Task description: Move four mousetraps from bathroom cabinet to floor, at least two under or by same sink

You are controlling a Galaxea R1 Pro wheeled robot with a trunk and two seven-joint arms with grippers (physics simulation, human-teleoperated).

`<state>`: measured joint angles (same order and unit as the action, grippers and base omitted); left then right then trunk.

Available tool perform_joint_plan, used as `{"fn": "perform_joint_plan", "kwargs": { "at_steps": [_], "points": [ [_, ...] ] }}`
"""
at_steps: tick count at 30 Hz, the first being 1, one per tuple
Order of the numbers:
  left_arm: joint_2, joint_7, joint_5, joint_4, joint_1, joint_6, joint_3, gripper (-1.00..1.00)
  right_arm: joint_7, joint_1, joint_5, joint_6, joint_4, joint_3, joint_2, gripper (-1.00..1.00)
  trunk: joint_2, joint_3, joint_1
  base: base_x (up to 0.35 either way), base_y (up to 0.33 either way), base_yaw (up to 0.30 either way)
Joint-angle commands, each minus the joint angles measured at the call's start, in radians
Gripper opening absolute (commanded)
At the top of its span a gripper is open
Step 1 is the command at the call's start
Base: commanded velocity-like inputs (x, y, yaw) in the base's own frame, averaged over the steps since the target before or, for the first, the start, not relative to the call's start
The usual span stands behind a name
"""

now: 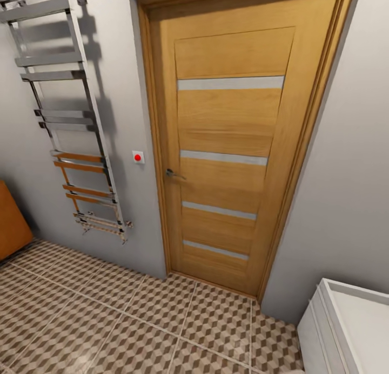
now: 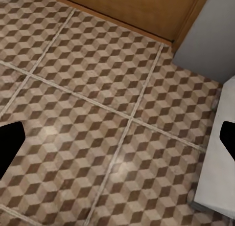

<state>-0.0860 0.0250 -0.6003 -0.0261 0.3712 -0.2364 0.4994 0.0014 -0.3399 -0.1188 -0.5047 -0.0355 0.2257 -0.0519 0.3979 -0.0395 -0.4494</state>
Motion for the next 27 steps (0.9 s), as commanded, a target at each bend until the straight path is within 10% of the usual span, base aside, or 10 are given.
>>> {"fn": "perform_joint_plan", "kwargs": {
  "at_steps": [1, 27],
  "points": [
    [0.0, 0.003, -0.006, 0.0, 0.001, -0.002, 0.008, 1.0, 0.0, -0.001, -0.01, -0.003, 0.0, 0.009, 0.0, 1.0, 0.002, -0.002, -0.001, 0.0, 0.0, 0.239],
    [0.0, 0.003, -0.006, 0.001, 0.001, -0.002, 0.008, 1.0, 0.0, -0.001, -0.01, -0.004, 0.0, 0.009, 0.0, 1.0, 0.002, -0.002, -0.001, 0.0, 0.0, 0.239]
  ]
}}
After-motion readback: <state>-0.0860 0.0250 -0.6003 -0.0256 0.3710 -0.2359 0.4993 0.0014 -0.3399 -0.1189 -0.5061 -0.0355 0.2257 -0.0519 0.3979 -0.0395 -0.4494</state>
